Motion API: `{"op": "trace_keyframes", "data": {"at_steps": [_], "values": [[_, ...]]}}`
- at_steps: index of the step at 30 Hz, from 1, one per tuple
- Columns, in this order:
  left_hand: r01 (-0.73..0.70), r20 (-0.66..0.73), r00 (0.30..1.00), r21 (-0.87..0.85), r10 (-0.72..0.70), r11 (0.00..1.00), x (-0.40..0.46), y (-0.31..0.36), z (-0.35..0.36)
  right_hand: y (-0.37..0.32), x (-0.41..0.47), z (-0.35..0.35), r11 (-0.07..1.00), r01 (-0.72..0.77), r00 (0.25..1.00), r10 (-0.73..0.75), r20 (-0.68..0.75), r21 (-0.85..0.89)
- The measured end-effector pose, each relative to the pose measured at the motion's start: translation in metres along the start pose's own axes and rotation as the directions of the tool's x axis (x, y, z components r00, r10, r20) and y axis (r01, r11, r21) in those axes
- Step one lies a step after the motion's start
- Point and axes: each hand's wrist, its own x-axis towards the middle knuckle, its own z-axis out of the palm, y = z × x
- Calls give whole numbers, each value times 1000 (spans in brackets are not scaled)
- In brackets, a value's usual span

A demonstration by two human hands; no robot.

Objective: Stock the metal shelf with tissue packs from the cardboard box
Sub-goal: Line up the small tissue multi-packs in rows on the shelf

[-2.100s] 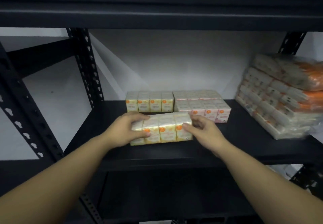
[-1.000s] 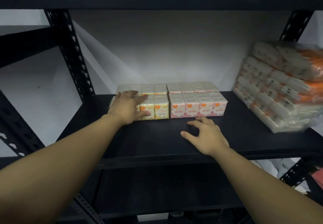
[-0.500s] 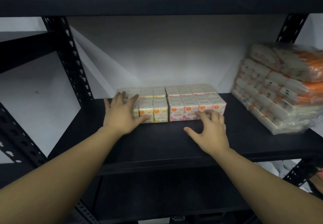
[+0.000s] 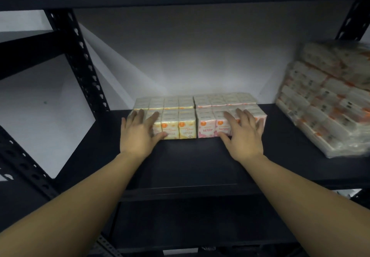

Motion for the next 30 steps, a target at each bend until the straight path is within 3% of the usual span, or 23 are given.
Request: {"op": "trace_keyframes", "data": {"at_steps": [14, 20, 25, 28, 30], "values": [[57, -48, 997, 9, -57, 998, -2, 12, 9, 3, 7, 4, 995, 16, 1000, -15, -13, 99], [49, -36, 998, 17, -49, 999, -20, 26, -5, 1, -5, -7, 992, 92, 995, -89, -38, 90], [11, -6, 1000, -175, -12, 985, -74, 41, -19, -10, -48, -23, 983, 105, 991, -115, 62, 147], [0, 66, 998, -295, 20, 955, -105, 39, -23, -18, -78, -33, 975, 34, 977, -79, 198, 219], [-2, 128, 991, -331, 47, 944, -123, 27, -29, -29, -103, -36, 984, 21, 961, -68, 268, 175]]}}
